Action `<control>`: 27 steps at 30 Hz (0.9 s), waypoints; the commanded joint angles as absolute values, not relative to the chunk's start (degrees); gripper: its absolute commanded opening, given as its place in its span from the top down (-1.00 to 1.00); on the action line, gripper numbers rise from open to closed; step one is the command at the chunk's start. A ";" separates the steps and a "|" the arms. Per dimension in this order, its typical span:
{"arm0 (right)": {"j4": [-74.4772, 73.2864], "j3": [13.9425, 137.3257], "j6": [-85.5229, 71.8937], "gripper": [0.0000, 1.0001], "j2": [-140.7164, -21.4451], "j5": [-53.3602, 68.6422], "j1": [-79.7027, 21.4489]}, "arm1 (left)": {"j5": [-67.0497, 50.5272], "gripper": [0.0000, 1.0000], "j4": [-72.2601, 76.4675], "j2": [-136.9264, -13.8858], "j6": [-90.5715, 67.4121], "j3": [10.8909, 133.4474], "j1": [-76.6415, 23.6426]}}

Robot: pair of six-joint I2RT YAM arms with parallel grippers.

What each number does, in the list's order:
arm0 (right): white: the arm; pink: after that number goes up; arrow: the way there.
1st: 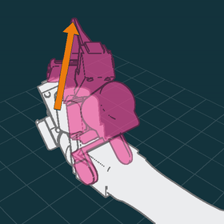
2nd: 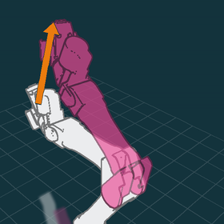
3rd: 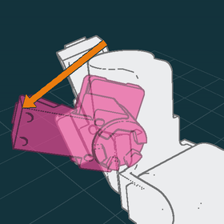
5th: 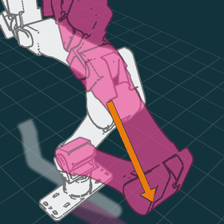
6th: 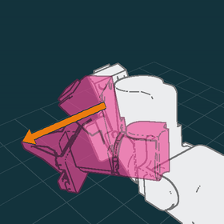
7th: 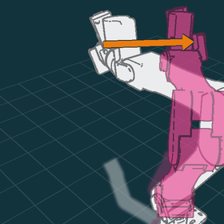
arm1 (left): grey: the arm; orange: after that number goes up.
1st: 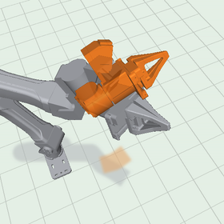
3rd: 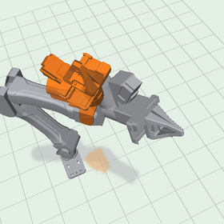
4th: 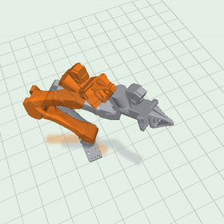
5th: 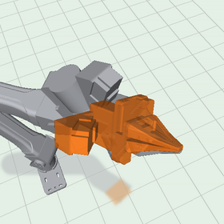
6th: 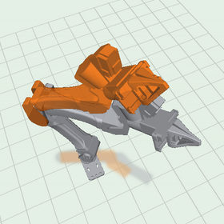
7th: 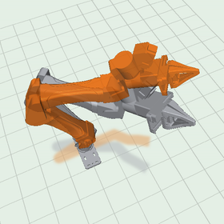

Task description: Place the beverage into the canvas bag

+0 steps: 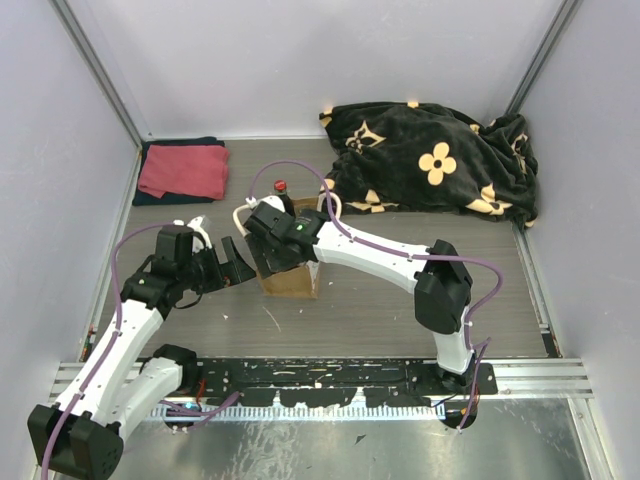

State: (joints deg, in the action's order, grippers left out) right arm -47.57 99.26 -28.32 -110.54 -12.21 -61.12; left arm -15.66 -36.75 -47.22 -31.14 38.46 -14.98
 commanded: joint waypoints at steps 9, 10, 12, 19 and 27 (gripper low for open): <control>-46.92 103.46 -27.43 -0.56 -106.87 -16.82 -62.23 | -17.04 -0.96 -35.22 -46.36 -31.18 38.69 -14.76; -46.75 103.57 -27.42 -0.56 -106.87 -16.65 -62.23 | -17.01 -0.96 -35.19 -46.37 -31.20 38.67 -14.75; -46.43 103.71 -27.33 -0.55 -106.99 -16.16 -62.27 | -17.05 -0.96 -35.24 -46.34 -31.20 38.67 -14.68; -45.61 104.29 -26.93 -0.61 -108.15 -15.21 -62.52 | -17.03 -0.96 -35.11 -46.32 -31.19 38.58 -14.71; -45.35 104.68 -26.75 -0.70 -105.18 -18.83 -62.93 | -17.01 -0.96 -35.27 -45.91 -30.78 39.17 -14.76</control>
State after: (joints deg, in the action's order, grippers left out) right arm -47.24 101.80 -27.11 -110.50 -16.56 -62.00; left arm -15.97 -36.71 -46.96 -31.18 38.46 -14.98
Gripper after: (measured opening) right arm 0.827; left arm 0.980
